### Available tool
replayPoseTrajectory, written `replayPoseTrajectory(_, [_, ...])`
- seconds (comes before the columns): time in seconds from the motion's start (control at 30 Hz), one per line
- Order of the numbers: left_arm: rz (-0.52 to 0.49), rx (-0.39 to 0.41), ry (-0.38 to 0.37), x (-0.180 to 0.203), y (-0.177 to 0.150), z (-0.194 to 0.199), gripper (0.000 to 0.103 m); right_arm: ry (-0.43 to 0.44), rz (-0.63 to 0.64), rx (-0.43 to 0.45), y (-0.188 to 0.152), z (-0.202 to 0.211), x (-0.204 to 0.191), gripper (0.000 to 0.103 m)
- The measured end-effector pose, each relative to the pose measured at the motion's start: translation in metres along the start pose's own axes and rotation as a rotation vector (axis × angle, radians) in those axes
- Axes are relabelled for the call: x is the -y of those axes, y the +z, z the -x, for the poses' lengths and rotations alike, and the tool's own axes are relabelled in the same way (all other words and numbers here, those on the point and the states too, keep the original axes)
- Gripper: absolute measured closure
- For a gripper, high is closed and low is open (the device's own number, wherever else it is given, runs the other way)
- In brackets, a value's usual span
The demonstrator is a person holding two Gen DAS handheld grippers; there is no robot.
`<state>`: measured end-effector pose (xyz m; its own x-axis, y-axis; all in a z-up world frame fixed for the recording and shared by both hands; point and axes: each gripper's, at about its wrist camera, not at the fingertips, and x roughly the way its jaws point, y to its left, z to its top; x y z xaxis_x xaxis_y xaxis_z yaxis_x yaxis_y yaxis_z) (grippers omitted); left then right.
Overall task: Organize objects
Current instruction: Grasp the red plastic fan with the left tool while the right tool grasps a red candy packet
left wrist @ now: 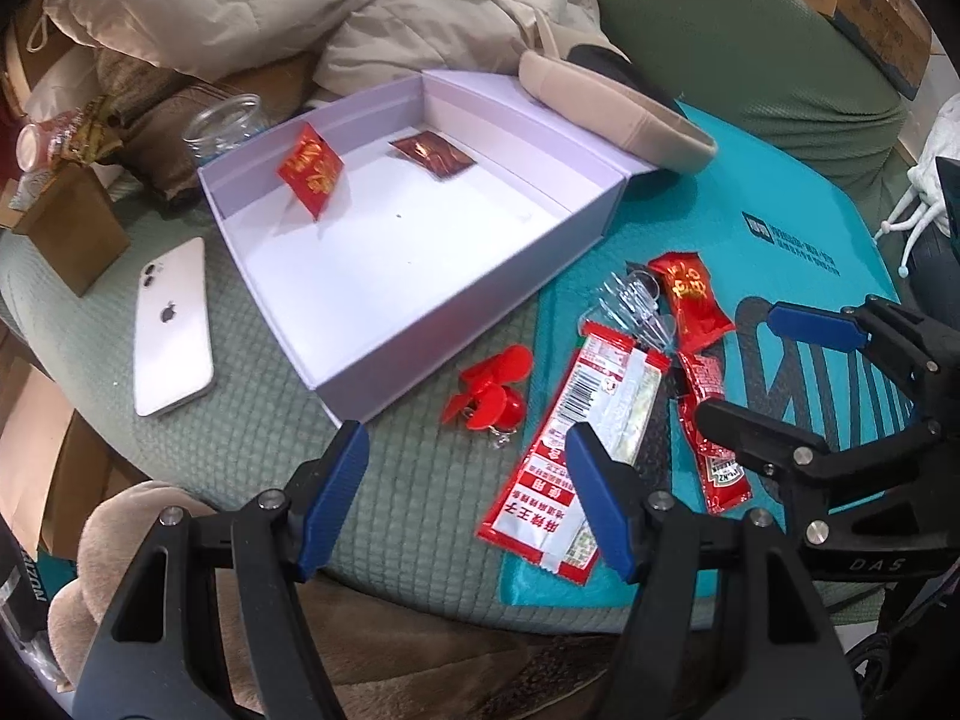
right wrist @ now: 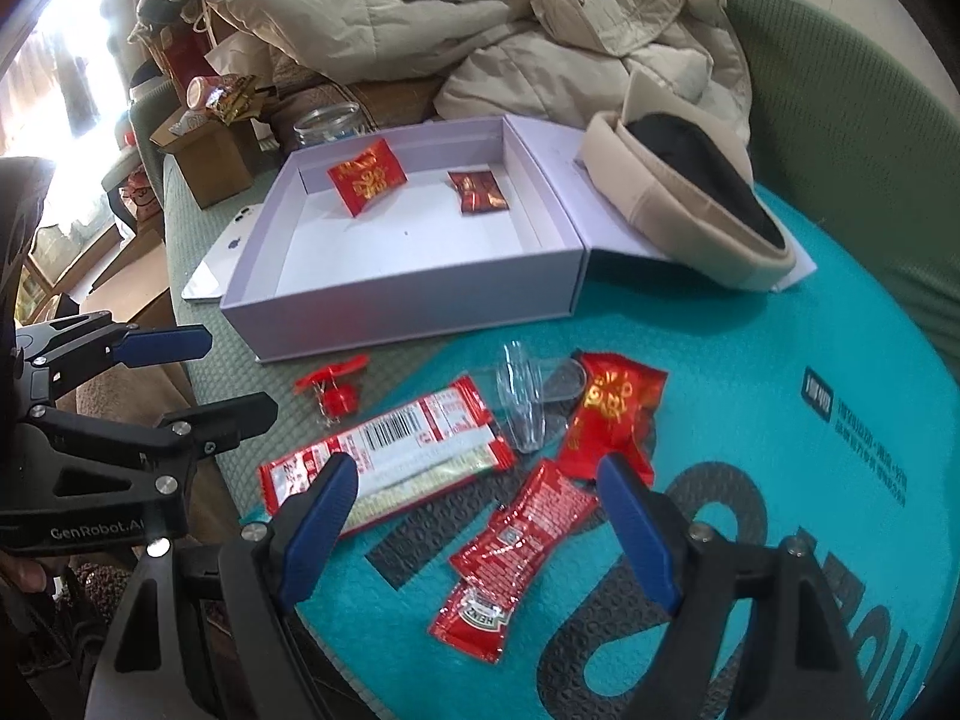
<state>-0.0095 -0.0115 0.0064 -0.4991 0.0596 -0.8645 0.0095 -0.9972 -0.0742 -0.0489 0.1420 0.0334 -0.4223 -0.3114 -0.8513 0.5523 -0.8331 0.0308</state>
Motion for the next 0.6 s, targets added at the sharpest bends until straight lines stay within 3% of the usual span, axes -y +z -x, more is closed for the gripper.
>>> replayPoseTrajectory(0.27, [0.006,-0.037,-0.006,0.004,0.003,-0.024,0.036,0.028,-0.053,-0.020,-0.007,-0.017,0.017,0.020])
replayPoseTrajectory(0.6, [0.017,0.016,-0.005,0.006,0.010,-0.034,0.037,0.049,-0.130,-0.012,-0.005,-0.036,0.041,0.020])
